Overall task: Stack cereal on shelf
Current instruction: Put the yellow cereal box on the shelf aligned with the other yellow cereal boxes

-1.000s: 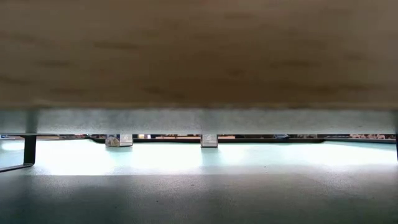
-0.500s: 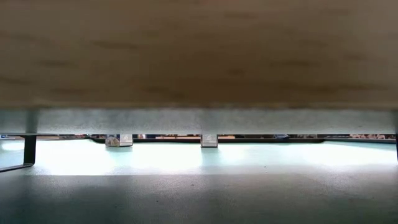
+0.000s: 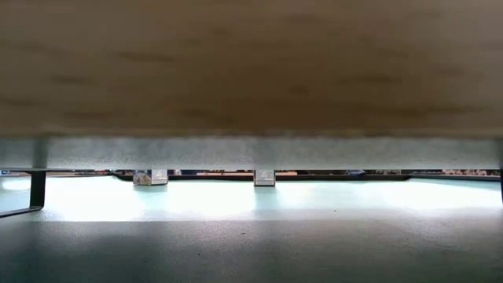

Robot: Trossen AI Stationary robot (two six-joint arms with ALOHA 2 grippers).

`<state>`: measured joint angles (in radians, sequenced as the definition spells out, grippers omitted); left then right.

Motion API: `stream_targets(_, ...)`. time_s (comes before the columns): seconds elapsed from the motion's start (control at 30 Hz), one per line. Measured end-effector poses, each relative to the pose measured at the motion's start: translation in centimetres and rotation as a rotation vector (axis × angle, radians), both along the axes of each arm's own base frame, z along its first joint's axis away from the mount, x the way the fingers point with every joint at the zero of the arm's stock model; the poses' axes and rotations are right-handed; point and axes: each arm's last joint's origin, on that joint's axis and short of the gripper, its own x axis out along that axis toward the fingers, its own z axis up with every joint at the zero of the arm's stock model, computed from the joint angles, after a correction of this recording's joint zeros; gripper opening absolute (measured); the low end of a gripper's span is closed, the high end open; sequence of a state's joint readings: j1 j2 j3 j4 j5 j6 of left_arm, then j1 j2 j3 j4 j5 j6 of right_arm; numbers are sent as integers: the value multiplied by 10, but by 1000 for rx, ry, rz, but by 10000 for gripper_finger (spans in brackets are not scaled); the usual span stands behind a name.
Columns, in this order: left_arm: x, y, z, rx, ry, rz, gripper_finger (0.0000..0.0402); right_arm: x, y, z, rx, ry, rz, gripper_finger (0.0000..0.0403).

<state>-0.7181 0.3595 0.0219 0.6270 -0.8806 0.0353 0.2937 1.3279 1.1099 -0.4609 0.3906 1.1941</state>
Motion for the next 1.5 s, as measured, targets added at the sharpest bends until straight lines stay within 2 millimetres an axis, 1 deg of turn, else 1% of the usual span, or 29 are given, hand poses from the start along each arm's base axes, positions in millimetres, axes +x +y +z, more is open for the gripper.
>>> stream_targets(0.1,0,0,0,1,1,0,384,8,2,3,88,131,-132,400)
stream_targets(0.2,0,0,0,1,1,0,384,23,8,10,164,164,-229,400)
stream_targets(0.37,0,0,0,3,4,0,384,50,21,14,306,236,-251,400)
stream_targets(0.57,0,0,-1,4,5,0,384,73,31,13,419,343,-443,400)
stream_targets(0.67,0,0,-1,5,5,0,384,82,34,15,458,384,-503,400)
stream_targets(0.7,0,0,-1,5,5,0,384,86,35,17,457,385,-499,400)
stream_targets(0.8,1,-1,-1,6,6,0,384,95,40,22,450,425,-415,400)
stream_targets(0.9,1,-1,-1,6,6,0,384,107,45,23,497,440,-389,400)
stream_targets(1.03,1,-1,-1,6,6,0,384,114,52,18,680,562,-475,400)
stream_targets(1.1,1,-1,-1,6,7,0,384,119,54,17,706,596,-495,400)
stream_targets(1.27,1,-1,-1,6,7,0,384,131,49,22,672,613,-437,400)
stream_targets(1.37,1,-1,-1,6,7,0,384,138,51,22,658,618,-422,400)
stream_targets(1.5,1,-1,-1,6,7,0,384,140,52,18,671,637,-403,400)
